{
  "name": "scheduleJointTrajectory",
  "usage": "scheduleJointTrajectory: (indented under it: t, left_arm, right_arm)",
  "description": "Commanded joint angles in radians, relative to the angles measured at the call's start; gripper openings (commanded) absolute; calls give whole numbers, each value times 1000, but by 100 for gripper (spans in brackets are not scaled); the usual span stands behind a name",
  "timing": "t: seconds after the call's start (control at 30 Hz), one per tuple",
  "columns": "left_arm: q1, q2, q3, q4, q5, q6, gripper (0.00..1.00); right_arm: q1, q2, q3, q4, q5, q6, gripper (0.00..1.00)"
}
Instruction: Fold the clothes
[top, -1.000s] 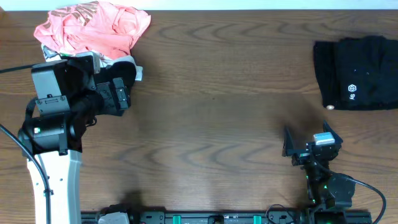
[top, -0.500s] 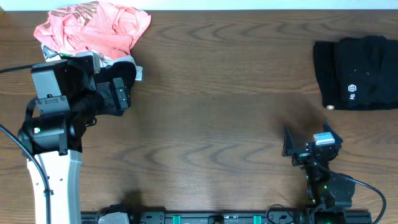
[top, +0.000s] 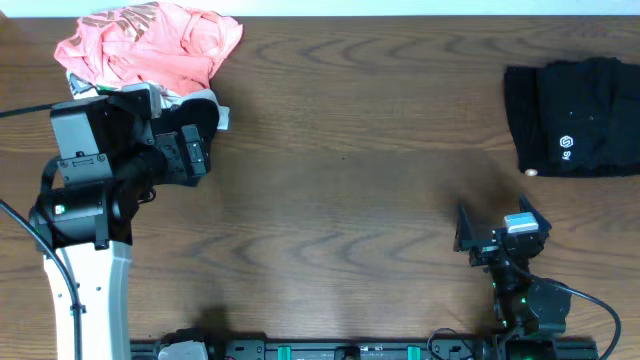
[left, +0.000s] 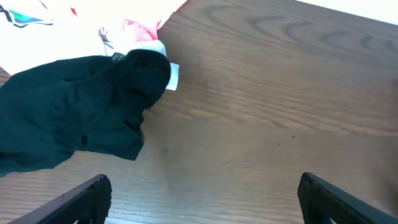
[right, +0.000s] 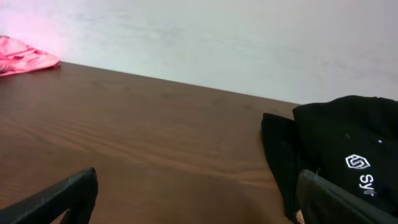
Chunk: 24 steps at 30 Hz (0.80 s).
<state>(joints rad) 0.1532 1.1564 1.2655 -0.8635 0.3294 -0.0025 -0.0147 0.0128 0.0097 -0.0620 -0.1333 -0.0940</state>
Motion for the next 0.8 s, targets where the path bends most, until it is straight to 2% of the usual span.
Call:
scheduleJointTrajectory:
  t: [0.0, 0.1, 0.27, 0.4, 0.63, 0.77]
  left_arm:
    - [-3, -1, 7, 0, -9, 6, 96]
    - [-3, -10, 7, -42, -16, 11, 96]
    - [-8, -106, -33, -16, -151, 14, 95]
    - [-9, -227, -155, 175, -156, 51, 96]
    - [-9, -524, -519, 587, -94, 50, 96]
    - [-9, -661, -678, 678, -78, 43, 96]
  right_arm:
    - [8, -8, -5, -1, 2, 15, 99]
    - [8, -8, -5, -1, 2, 15, 99]
    - [8, -8, -5, -1, 3, 15, 99]
    - [8, -7, -5, -1, 2, 15, 99]
    - [8, -7, -5, -1, 2, 15, 99]
    - [8, -7, -5, -1, 3, 15, 99]
